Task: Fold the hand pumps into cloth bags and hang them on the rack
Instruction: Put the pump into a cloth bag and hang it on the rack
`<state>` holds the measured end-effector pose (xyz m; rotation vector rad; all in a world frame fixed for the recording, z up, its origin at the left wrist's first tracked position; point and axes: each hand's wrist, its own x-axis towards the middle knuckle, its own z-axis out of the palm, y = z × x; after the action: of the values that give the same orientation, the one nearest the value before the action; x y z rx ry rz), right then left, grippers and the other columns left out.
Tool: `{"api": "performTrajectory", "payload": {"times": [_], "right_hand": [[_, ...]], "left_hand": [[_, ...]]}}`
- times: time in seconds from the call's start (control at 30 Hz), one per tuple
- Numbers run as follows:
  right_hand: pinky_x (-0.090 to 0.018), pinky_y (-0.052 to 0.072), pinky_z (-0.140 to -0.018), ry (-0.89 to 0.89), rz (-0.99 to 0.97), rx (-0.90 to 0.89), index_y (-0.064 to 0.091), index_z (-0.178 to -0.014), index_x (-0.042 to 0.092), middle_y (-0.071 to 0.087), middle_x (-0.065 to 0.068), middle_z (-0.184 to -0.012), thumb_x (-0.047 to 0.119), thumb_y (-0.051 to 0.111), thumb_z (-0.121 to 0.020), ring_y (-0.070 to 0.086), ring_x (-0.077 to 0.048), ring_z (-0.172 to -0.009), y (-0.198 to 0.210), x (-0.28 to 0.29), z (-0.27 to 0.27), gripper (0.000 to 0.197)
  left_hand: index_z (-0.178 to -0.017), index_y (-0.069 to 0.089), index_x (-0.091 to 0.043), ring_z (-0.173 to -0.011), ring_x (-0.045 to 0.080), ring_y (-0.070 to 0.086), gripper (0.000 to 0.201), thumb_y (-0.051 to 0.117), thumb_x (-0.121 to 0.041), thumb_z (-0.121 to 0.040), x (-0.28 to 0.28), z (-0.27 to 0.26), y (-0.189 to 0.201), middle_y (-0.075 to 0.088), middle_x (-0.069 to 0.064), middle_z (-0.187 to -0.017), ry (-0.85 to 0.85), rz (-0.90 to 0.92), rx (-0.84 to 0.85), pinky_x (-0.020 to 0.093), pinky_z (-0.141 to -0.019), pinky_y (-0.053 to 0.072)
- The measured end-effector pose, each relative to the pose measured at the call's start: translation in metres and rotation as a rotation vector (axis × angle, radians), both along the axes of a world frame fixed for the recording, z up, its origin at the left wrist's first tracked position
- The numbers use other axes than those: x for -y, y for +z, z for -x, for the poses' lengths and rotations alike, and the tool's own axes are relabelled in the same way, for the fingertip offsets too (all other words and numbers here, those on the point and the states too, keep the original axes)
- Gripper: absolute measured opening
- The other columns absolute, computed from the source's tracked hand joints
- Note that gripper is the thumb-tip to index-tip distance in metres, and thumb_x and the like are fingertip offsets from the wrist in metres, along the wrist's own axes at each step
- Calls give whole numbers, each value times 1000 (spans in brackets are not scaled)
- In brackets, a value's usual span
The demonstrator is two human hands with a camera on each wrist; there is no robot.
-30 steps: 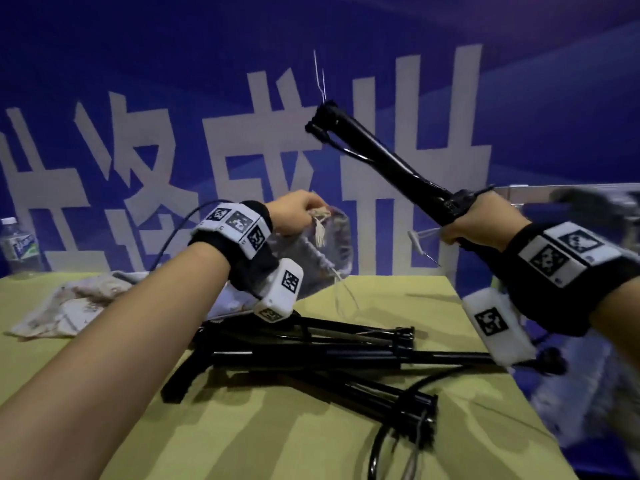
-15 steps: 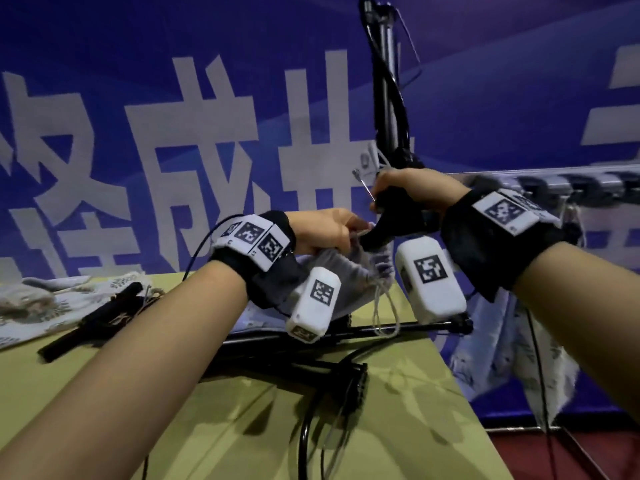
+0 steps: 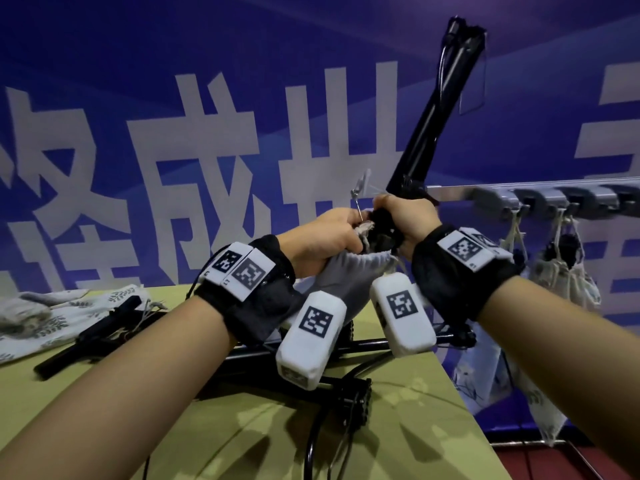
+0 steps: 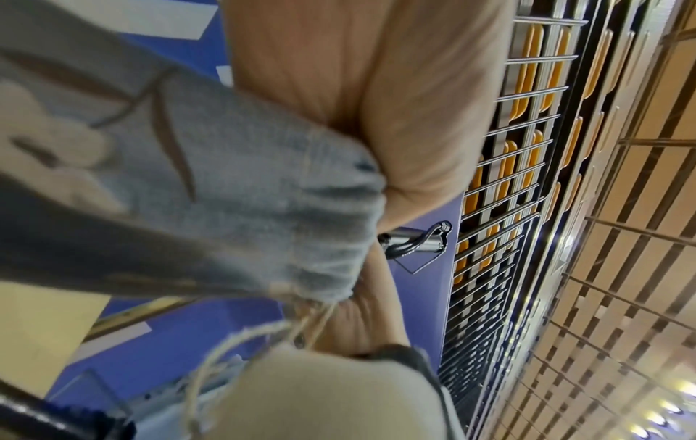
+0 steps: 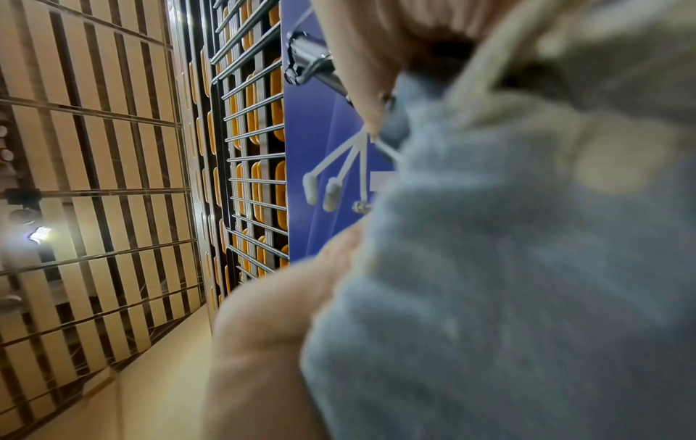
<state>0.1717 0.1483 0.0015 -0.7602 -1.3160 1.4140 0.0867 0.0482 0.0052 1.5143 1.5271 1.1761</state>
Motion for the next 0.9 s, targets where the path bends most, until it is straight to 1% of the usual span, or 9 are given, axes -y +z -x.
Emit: {"api": "performTrajectory", "payload": {"times": [0.07, 0.13, 0.23, 0.27, 0.37, 0.43, 0.57, 0.73, 0.9], "right_hand": [[-46, 55, -83, -39, -7, -46, 62, -68, 8, 66, -15, -80, 10, 72, -67, 67, -32, -81, -2, 2, 7, 10], [-45, 56, -82, -67, -29, -54, 66, -73, 4, 69, -16, -85, 9, 72, -72, 67, -31, -82, -4, 5, 12, 8], [-47, 56, -80, -74, -76, -76, 71, -87, -5, 71, -19, -89, 9, 74, -69, 69, -31, -83, -9, 5, 14, 22], [-47, 57, -80, -77, -86, -68, 71, -86, -4, 71, -19, -89, 8, 74, -69, 69, -31, -84, -9, 5, 13, 21], [-48, 56, -80, -78, -110, -44, 68, -78, 1, 70, -22, -90, 4, 72, -71, 69, -33, -84, -11, 5, 8, 8], [-47, 55, -79, -81, -134, -19, 69, -82, -4, 69, -24, -91, 1, 69, -74, 68, -34, -85, -13, 5, 3, 9], [-37, 54, -76, -93, -162, 5, 68, -93, -9, 69, -22, -92, 1, 66, -78, 67, -32, -86, -14, 4, -6, 18], [-48, 55, -76, -108, -219, 131, 68, -78, -5, 70, -21, -83, 6, 72, -71, 68, -34, -79, -19, -2, -2, 13], [-44, 52, -87, -199, -359, 329, 58, -99, 3, 66, -20, -100, 6, 70, -76, 62, -32, -97, -15, 0, -5, 25]], "left_hand": [[-122, 50, 10, -90, 28, 59, 54, 32, 26, -74, -1, -3, -1, 57, 26, -104, 28, -49, 55, 22, -66, 50], [-117, 51, 14, -85, 28, 57, 50, 30, 27, -73, -4, -3, 0, 53, 22, -97, 98, -121, 137, 26, -71, 49], [-98, 55, 7, -83, 29, 51, 40, 28, 26, -74, -2, -1, 5, 49, 20, -90, 215, -201, 245, 32, -69, 44], [-99, 56, 7, -85, 29, 52, 44, 26, 26, -75, -1, 2, 7, 51, 20, -93, 228, -224, 249, 29, -69, 45], [-133, 44, 4, -115, 22, 52, 65, 22, 29, -77, 7, 15, 14, 51, 14, -128, 232, -271, 259, 22, -80, 50], [-136, 43, -3, -117, 14, 50, 71, 20, 30, -77, 13, 23, 20, 48, 5, -135, 225, -286, 257, 23, -85, 50], [-104, 55, -15, -97, 10, 59, 62, 21, 29, -77, 17, 30, 24, 56, -2, -110, 295, -340, 312, 27, -86, 48], [-90, 53, -18, -89, 6, 58, 57, 24, 29, -77, 14, 24, 30, 56, -5, -97, 306, -378, 177, 24, -78, 47], [-67, 44, -12, -74, 6, 58, 49, 21, 31, -67, 11, 13, 43, 55, -2, -76, 251, -444, 2, 13, -50, 40]]}}
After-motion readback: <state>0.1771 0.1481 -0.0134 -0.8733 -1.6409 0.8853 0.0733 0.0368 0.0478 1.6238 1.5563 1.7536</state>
